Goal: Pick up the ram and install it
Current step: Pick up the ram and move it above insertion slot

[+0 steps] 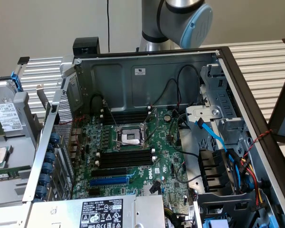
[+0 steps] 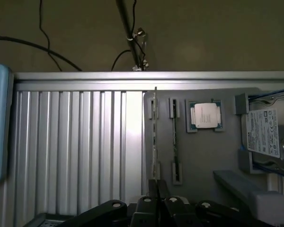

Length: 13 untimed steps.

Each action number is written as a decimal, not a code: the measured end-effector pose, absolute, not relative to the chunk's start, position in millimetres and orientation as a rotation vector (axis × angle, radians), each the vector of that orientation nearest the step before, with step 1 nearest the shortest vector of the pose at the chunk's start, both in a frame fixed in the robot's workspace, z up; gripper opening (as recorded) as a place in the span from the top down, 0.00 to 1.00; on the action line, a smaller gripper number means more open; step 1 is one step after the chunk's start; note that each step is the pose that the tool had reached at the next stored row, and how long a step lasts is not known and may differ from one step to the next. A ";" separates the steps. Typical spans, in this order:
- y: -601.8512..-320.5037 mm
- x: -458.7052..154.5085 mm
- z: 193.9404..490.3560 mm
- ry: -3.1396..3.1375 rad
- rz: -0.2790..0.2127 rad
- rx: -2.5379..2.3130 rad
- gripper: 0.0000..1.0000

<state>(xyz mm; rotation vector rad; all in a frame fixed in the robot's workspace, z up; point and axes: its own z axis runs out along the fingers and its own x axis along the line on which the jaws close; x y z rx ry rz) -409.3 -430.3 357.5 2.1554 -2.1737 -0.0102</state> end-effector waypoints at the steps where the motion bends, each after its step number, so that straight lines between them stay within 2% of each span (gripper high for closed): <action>1: -430.5 -407.9 360.9 -2.174 -0.011 2.156 0.87; 13: -434.4 -377.0 393.5 -2.185 -0.045 2.169 0.87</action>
